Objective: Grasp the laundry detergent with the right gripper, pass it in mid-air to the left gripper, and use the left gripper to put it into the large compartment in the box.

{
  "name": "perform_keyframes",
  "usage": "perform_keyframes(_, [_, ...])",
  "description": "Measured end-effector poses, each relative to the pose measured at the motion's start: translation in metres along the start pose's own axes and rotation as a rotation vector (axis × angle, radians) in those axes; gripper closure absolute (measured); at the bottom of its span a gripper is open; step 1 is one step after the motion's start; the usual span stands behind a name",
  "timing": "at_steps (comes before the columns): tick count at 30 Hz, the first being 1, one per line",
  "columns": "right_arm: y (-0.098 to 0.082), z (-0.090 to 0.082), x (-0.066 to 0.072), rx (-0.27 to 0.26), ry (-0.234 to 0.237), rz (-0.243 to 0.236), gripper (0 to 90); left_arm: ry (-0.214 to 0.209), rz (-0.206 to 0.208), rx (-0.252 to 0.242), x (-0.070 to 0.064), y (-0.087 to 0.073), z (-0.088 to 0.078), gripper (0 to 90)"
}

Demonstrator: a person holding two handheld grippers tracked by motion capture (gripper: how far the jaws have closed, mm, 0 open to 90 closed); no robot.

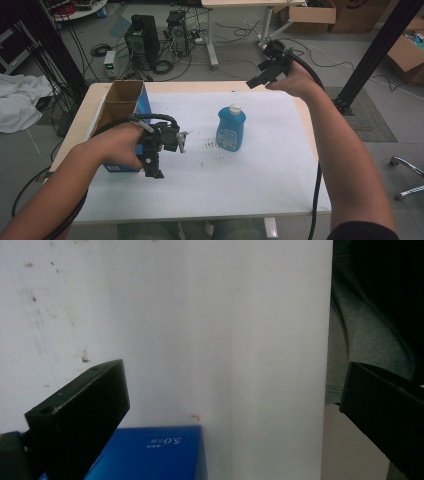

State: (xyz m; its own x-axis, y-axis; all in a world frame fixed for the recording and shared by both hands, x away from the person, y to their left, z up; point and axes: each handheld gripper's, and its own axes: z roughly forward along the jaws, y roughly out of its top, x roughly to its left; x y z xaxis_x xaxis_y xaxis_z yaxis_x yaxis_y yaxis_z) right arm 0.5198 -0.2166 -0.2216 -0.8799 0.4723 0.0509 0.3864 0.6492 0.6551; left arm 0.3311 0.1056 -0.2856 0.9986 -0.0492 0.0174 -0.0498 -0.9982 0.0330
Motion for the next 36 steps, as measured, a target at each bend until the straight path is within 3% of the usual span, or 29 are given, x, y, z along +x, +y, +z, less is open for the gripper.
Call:
perform_keyframes(11, [-0.071,-0.011,0.014,-0.104,0.014,0.086,0.0,0.008,0.037,-0.023,-0.003,0.004,0.001,0.1])
perform_keyframes(22, [-0.103,-0.009,0.047,-0.188,0.023,0.071,0.0,0.02,0.041,-0.032,-0.011,-0.004,-0.001,0.1])
perform_keyframes(27, [-0.126,0.008,0.065,-0.217,0.039,0.077,0.0,0.024,0.031,-0.03,-0.015,-0.008,-0.002,0.1])
perform_keyframes(36, [-0.142,0.036,0.075,-0.222,0.046,0.087,0.0,0.029,0.039,-0.037,-0.019,-0.004,-0.004,0.1])
